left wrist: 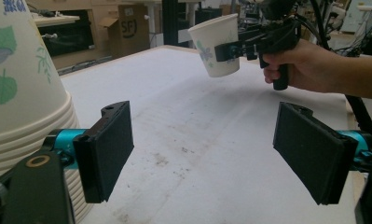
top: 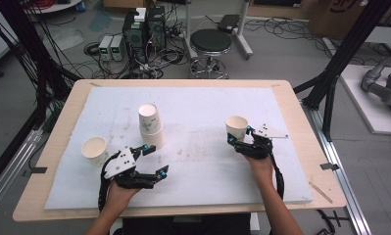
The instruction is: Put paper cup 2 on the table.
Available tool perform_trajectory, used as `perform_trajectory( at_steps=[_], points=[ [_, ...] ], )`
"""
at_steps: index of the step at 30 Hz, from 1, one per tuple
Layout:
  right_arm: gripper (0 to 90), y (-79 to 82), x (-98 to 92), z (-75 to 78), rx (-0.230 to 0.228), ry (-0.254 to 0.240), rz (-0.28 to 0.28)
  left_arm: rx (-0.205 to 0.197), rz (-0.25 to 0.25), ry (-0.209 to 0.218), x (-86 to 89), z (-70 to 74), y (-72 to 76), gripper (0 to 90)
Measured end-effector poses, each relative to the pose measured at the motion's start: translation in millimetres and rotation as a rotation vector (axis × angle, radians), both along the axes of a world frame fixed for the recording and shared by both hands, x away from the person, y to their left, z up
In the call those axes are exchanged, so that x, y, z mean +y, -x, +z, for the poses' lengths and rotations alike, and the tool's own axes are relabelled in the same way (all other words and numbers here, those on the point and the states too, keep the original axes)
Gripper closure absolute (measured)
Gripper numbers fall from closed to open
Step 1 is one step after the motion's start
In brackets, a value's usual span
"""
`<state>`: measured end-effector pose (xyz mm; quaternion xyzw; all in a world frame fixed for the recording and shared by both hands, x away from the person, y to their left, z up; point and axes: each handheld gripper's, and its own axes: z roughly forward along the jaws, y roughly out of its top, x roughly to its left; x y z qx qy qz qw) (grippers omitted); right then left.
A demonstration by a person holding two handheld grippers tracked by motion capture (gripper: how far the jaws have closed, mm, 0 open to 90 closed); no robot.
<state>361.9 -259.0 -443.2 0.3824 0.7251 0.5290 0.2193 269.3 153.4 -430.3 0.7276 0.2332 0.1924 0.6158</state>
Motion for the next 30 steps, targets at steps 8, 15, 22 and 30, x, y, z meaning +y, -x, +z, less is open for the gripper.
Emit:
perform_trajectory(
  at_steps=[8, 15, 22, 30],
  points=[
    [34.5, -8.5, 3.3, -6.8, 0.086, 0.052, -0.017, 0.007, 0.0, -0.007, -0.4, -1.7, -1.1, 19.9],
    [34.2, -9.3, 11.7, -6.2, 0.128, 0.17, -0.013, 0.012, 0.008, -0.009, 0.8, -1.9, -1.7, 19.9],
    [34.8, 1.0, 2.3, -3.7, 0.148, 0.217, 0.007, 0.021, 0.013, -0.015, 2.5, -2.7, -2.8, 20.0],
    [34.0, 7.9, -4.6, -7.1, 0.147, 0.237, 0.029, 0.036, 0.019, -0.013, 3.4, -4.3, -4.1, 20.0]
  ],
)
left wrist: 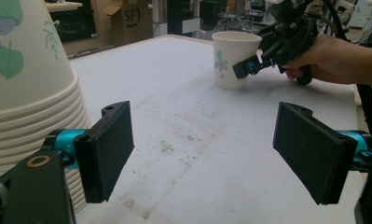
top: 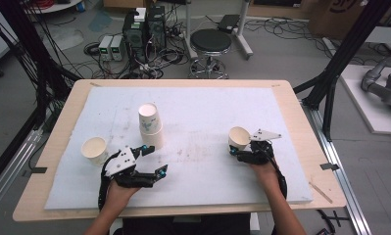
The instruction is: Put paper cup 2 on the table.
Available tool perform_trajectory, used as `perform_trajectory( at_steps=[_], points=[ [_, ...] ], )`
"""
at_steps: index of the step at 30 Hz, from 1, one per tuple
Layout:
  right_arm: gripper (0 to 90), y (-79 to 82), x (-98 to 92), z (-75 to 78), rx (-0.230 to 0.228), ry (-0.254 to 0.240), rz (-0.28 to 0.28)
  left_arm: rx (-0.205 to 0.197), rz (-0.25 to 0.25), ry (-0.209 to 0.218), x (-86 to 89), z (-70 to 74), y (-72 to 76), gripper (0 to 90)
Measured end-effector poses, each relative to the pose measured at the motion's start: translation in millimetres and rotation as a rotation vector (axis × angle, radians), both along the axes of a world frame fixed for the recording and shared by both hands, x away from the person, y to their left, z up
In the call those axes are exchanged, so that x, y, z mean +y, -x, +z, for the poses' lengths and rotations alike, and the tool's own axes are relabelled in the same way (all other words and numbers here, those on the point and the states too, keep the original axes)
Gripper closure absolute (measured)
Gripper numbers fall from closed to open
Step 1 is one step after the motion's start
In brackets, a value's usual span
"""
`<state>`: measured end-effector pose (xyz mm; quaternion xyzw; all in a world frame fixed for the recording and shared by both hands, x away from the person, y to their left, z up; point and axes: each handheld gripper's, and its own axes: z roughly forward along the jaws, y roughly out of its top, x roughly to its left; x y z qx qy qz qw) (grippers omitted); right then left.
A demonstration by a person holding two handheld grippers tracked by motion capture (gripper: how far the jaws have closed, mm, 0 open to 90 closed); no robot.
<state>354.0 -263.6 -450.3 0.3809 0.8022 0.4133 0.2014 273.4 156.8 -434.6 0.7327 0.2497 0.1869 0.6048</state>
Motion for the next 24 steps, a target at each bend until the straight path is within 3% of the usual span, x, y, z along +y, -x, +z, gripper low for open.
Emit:
perform_trajectory(
  at_steps=[5, 10, 24],
  points=[
    [30.1, 0.7, -2.9, 0.2, -0.008, -0.028, -0.005, 0.006, 0.004, 0.003, 0.7, -0.6, -0.3, 20.1],
    [20.7, 2.4, -7.2, 0.6, -0.009, -0.052, -0.017, 0.014, -0.01, 0.003, 0.2, -1.0, -0.8, 20.0],
    [19.7, 20.5, -24.0, 4.0, -0.018, -0.076, -0.011, 0.019, -0.008, 0.012, 1.2, -0.4, -1.7, 20.0]
  ],
)
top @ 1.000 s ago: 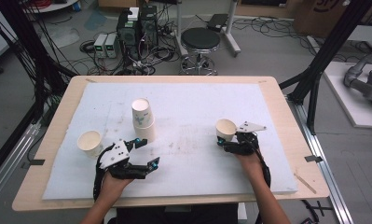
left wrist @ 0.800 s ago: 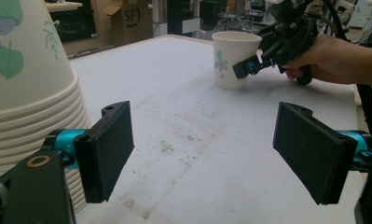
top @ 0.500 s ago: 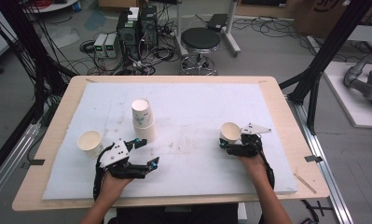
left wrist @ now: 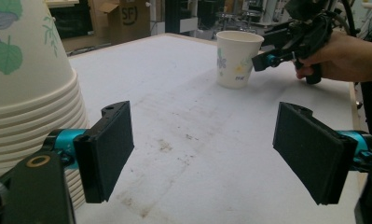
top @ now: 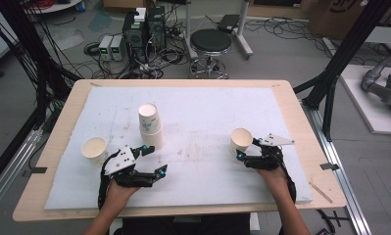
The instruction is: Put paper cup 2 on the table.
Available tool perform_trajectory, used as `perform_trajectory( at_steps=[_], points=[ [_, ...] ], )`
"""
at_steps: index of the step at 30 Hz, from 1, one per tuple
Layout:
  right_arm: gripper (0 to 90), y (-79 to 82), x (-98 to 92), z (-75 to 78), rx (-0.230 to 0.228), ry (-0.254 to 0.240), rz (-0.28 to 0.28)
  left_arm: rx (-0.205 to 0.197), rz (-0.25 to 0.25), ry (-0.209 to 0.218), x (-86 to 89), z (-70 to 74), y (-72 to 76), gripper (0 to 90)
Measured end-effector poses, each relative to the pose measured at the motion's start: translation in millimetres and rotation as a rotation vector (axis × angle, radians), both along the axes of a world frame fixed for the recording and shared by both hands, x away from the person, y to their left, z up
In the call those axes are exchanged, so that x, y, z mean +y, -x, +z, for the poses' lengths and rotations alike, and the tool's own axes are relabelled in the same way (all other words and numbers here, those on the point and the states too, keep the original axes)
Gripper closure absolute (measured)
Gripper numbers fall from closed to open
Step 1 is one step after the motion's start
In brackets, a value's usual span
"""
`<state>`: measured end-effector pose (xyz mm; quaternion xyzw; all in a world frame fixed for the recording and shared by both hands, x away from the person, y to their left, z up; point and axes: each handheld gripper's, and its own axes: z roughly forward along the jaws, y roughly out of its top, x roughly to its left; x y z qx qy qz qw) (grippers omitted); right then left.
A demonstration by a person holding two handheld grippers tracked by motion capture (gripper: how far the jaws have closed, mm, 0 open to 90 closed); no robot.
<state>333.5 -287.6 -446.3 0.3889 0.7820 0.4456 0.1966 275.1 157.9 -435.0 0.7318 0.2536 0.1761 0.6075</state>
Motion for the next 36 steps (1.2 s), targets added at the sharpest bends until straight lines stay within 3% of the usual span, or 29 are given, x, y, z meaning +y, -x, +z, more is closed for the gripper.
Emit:
perform_trajectory(
  at_steps=[11, 20, 36],
  points=[
    [19.7, 41.9, -17.3, 13.2, -0.087, -0.017, -0.042, -0.006, 0.027, 0.041, 3.3, 3.7, -4.0, 20.0],
    [19.7, 62.4, -17.6, 28.5, -0.193, -0.059, -0.001, -0.024, 0.049, 0.051, 11.4, 6.0, -1.5, 19.9],
    [19.8, 67.2, -11.5, 32.1, -0.204, -0.067, 0.025, -0.047, 0.052, 0.057, 15.5, 10.2, 5.3, 19.9]
  ],
)
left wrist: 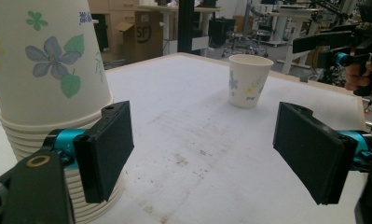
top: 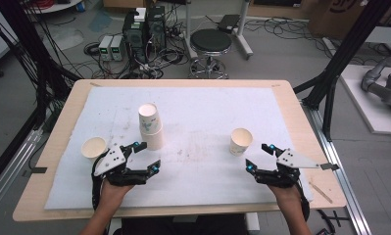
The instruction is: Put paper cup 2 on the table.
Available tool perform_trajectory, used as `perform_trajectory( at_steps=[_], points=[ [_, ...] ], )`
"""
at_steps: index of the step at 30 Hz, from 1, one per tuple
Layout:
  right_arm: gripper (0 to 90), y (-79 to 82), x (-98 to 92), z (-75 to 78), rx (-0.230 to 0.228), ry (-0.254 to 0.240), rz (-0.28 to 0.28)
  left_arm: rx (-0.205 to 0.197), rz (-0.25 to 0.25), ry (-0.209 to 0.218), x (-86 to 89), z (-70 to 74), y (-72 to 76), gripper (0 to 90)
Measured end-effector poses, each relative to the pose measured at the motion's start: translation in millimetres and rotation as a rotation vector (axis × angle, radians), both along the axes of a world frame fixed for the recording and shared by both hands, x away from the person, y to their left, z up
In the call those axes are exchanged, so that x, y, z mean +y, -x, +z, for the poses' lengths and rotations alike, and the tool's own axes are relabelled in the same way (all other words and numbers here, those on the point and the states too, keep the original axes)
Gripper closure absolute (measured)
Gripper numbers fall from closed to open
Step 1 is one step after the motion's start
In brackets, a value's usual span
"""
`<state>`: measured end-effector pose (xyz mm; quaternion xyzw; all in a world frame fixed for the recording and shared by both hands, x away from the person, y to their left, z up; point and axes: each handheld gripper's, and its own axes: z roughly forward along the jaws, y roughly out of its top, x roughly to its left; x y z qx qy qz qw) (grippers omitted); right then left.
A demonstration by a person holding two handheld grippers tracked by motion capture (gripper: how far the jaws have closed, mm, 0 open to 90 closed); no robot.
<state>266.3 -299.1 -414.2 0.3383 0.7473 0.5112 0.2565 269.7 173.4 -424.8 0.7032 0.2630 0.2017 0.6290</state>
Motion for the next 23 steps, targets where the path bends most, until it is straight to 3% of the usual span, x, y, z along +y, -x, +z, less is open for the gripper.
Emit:
perform_trajectory(
  at_steps=[23],
  points=[
    [19.7, -2.4, 0.1, -1.8, 0.002, -0.018, 0.01, -0.002, 0.004, -0.002, 0.7, 0.3, 0.3, 19.9]
  ],
)
